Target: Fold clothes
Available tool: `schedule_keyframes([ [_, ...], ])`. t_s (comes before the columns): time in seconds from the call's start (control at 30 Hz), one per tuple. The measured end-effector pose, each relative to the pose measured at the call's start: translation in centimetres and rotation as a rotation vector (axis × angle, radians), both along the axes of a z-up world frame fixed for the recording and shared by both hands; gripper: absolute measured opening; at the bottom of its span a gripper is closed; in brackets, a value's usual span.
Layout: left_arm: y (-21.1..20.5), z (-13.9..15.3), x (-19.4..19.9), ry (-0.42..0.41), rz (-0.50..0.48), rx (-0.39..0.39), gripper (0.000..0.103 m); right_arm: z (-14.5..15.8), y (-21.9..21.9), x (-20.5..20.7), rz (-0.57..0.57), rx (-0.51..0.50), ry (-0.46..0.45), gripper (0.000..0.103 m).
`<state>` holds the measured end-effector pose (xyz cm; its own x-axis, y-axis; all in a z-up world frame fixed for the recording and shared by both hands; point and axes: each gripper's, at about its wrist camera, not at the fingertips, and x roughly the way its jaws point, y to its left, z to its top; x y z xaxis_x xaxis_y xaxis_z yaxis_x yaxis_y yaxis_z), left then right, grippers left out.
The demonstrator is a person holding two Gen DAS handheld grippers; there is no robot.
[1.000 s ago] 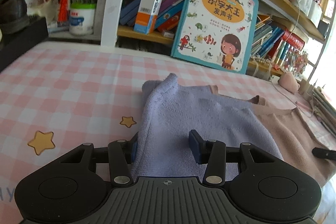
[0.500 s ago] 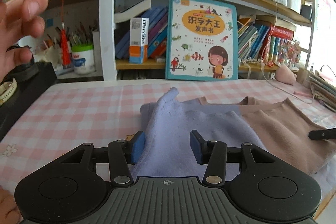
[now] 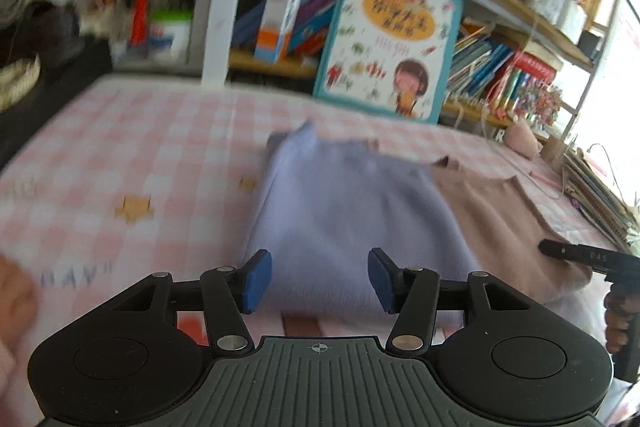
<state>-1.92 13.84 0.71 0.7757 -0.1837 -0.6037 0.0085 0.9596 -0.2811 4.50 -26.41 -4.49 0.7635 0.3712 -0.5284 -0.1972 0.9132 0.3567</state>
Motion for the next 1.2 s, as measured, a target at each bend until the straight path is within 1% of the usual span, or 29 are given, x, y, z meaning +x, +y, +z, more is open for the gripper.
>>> schedule_keyframes([
  [0.13,1.3,-1.0,-0.4,0.067,0.015,-0.144,0.052,-0.1,0.0,-0.1,-0.003,0.000,-0.009,0.027],
  [0.2,1.9,-1.6,-0.4,0.115,0.030,-0.219,0.052,-0.1,0.0,-0.2,-0.003,0.003,-0.011,0.027],
  [0.3,2.6,-2.8,-0.3,0.165,0.080,-0.328,0.052,-0.1,-0.2,-0.1,-0.002,0.016,-0.010,0.027],
  [0.4,3.4,-3.6,0.0,0.156,0.166,-0.445,0.052,-0.1,-0.3,-0.1,0.000,0.019,-0.008,0.027],
  [0.57,4.8,-5.6,0.8,0.129,0.320,-0.710,0.052,0.0,-0.3,-0.1,0.002,0.009,-0.010,0.028],
  [0.6,5.0,-6.0,0.9,0.122,0.343,-0.747,0.051,0.0,-0.3,-0.1,0.003,0.008,-0.010,0.028],
  [0.67,5.3,-6.6,1.0,0.105,0.377,-0.800,0.046,0.1,-0.1,-0.1,0.005,0.004,-0.010,0.028],
  [0.73,5.5,-6.8,1.2,0.097,0.396,-0.803,0.038,0.1,-0.1,-0.1,0.006,-0.001,-0.011,0.029],
  [0.77,5.5,-6.8,1.3,0.096,0.406,-0.794,0.030,0.1,0.0,-0.1,0.006,-0.003,-0.011,0.029],
  [0.87,5.5,-6.9,1.9,0.091,0.417,-0.768,0.021,0.1,0.2,-0.1,0.007,-0.013,-0.013,0.029],
  [0.9,5.4,-6.7,2.1,0.082,0.417,-0.755,0.015,0.2,0.3,-0.1,0.006,-0.016,-0.014,0.030],
  [0.97,4.8,-5.6,2.2,0.037,0.390,-0.690,0.013,0.2,0.5,-0.2,0.005,-0.031,-0.016,0.031],
  [1.07,3.8,-4.0,2.4,-0.008,0.328,-0.591,0.013,0.3,1.0,-0.3,0.005,-0.060,-0.020,0.031],
  [1.2,2.5,-2.0,2.8,-0.067,0.244,-0.458,0.014,0.3,1.1,-0.3,0.004,-0.050,-0.019,0.032],
])
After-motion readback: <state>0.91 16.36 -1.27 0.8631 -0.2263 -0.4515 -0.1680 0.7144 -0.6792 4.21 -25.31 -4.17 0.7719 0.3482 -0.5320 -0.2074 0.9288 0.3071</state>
